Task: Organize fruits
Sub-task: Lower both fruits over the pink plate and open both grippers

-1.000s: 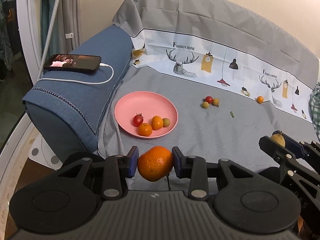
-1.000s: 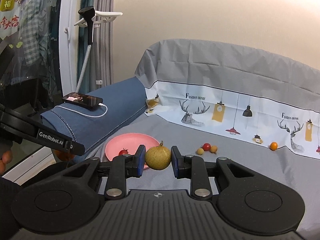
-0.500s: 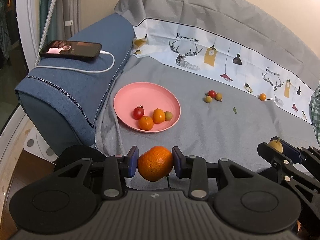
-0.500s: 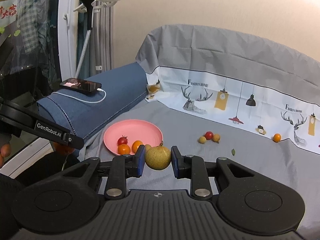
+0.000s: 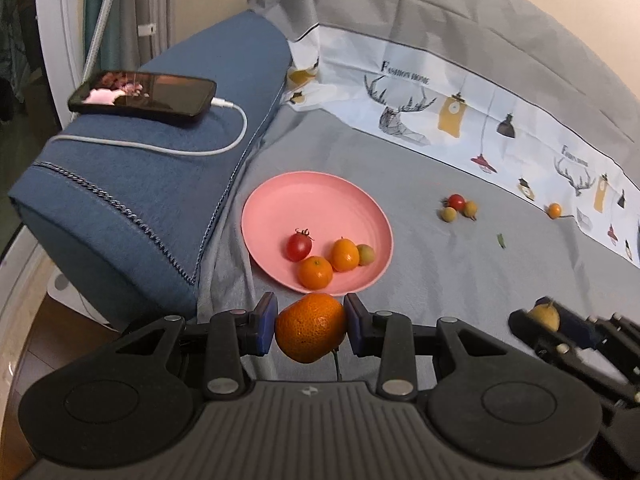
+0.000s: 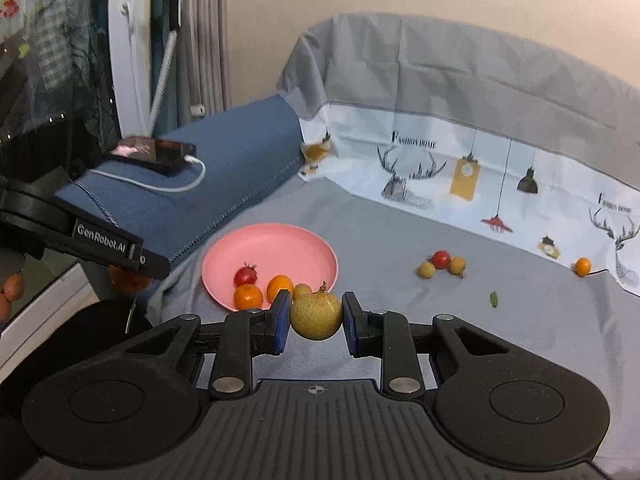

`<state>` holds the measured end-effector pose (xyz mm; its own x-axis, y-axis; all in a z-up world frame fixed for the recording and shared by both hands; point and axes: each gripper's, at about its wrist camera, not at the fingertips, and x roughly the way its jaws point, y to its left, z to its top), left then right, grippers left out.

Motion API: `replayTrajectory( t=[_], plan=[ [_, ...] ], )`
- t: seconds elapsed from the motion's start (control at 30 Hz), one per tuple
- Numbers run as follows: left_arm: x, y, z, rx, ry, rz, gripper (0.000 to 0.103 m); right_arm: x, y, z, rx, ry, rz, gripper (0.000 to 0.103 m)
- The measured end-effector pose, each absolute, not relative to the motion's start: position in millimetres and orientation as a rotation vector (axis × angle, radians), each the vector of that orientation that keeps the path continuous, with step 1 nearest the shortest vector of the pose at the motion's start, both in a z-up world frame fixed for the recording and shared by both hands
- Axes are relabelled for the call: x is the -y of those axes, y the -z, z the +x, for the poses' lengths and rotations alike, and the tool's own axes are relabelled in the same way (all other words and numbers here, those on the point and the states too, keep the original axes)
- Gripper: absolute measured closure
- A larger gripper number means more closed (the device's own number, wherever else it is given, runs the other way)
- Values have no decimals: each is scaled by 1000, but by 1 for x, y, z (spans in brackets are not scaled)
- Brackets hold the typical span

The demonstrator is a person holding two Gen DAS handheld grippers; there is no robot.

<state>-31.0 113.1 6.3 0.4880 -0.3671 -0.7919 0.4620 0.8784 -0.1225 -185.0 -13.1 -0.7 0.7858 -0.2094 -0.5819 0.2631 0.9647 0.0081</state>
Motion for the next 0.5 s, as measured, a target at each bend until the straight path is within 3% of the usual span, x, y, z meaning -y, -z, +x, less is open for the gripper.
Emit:
replayTrajectory(
  t=[0.5],
  plan=[
    [-52, 56, 73, -1025, 417, 185, 63, 46, 64, -52, -726, 145, 68, 75]
  ],
)
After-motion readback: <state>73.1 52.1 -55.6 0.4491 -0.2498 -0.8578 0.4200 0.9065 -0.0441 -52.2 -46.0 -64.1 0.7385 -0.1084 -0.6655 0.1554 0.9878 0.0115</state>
